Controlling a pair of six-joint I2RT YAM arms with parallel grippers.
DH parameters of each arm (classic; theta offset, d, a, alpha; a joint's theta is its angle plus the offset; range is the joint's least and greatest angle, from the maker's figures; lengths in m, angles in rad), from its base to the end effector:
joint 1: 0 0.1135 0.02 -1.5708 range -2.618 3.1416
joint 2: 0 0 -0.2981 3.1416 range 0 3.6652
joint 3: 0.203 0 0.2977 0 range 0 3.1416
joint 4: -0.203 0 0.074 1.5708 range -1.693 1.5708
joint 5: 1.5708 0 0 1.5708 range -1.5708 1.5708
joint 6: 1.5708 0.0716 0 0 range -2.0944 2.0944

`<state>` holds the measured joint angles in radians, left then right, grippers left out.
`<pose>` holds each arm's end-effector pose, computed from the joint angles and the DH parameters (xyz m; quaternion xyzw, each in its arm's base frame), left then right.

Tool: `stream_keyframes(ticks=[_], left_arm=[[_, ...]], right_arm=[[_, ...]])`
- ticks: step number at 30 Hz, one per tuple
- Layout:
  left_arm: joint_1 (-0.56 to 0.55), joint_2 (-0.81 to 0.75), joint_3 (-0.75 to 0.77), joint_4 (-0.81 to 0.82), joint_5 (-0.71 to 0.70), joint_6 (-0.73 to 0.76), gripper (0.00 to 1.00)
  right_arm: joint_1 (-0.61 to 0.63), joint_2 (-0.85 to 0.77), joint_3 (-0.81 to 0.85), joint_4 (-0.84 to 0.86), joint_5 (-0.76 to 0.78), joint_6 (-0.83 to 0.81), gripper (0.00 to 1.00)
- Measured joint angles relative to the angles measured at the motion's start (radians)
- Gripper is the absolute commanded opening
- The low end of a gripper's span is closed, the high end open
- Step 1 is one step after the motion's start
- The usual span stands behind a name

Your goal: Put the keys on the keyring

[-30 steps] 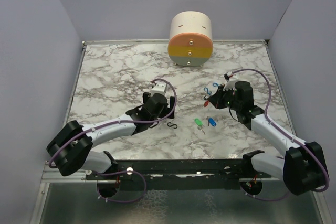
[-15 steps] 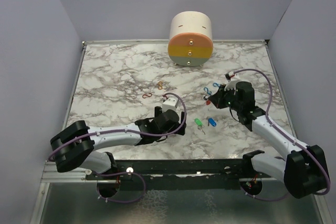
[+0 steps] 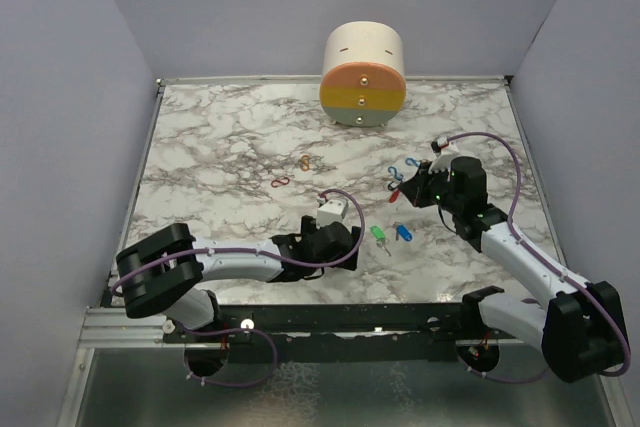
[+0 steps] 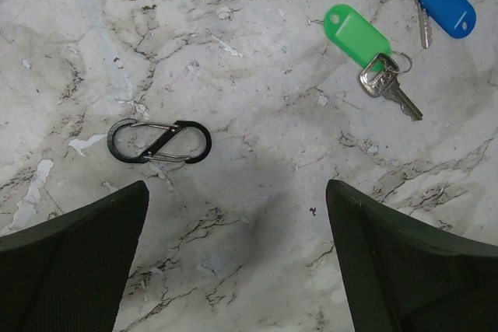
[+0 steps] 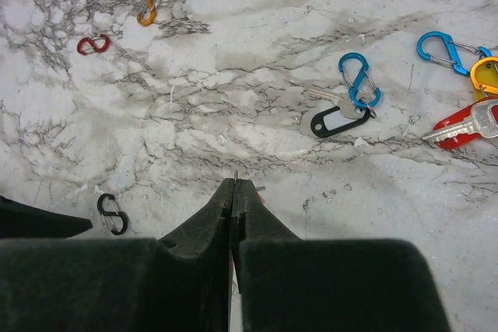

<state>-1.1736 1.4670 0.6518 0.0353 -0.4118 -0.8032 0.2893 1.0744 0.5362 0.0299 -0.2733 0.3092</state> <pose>0.1549 -0.2951 0.1407 0.0889 0.9024 -0.2112 0.3650 0.2667 0.0995 0.2081 -0.0605 0.8548 0.2602 0.4450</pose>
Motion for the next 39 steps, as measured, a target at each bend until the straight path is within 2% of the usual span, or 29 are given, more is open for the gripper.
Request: stream_keyframes(ticks=[12, 26, 39], left_arm=[[0.004, 0.064, 0.014, 0.043, 0.0, 0.013, 0.99], [0.112, 0.084, 0.02, 0.092, 0.034, 0.075, 0.99], [0.114, 0.116, 0.025, 0.166, 0.076, 0.112, 0.99]], right_arm=[[0.0, -0.011, 0.0, 0.0, 0.007, 0.0, 0.01], [0.0, -0.011, 0.0, 0.0, 0.011, 0.0, 0.01], [0.0, -0.011, -0.001, 0.0, 0.019, 0.0, 0.01]])
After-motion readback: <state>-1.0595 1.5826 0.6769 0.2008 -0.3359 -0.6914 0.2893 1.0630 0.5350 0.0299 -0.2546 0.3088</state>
